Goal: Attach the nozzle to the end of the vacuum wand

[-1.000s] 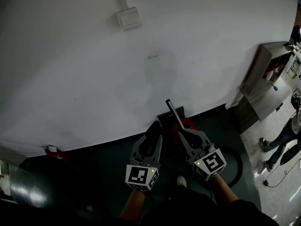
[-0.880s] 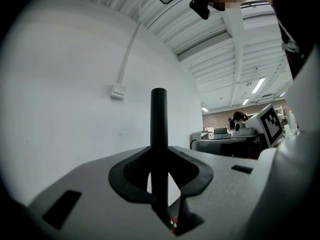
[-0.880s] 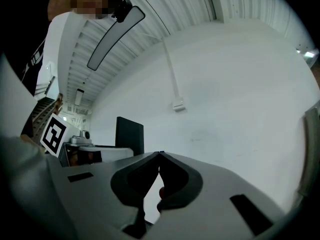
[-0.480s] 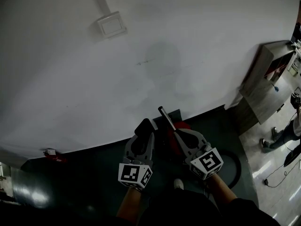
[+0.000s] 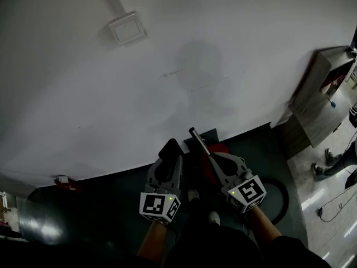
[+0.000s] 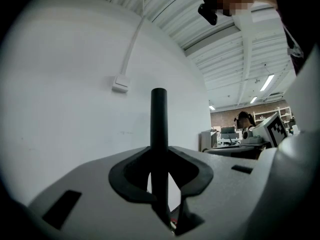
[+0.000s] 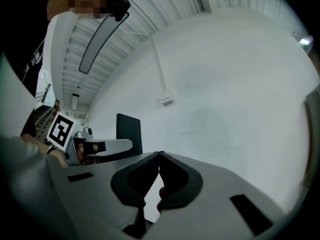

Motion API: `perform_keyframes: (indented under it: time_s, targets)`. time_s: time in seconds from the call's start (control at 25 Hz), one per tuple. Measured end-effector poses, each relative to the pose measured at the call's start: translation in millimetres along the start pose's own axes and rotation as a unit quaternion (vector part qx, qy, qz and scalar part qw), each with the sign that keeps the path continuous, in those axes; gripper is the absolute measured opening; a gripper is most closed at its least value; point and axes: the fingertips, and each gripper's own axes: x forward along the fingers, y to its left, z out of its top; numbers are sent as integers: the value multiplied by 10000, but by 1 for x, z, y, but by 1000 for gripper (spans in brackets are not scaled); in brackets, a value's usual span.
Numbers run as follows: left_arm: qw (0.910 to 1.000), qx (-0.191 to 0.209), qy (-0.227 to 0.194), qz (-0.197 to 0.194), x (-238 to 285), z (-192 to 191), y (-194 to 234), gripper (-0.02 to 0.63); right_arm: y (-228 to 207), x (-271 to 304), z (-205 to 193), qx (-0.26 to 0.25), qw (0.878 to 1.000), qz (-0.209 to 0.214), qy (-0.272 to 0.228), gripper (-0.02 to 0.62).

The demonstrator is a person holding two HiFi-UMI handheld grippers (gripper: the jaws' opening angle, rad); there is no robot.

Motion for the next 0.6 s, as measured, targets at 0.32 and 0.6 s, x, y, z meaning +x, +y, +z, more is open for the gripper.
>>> perform_keyframes:
  time_s: [0.32,0.6]
  targets:
    - [10000,-28,28,-55,26,-5,28,87,-17,34,-13,53,9999,-115,91,17]
    - [9997,-123,22,-212,56,-10,57,87,-30,70,-25,75,9994,-238,226,17]
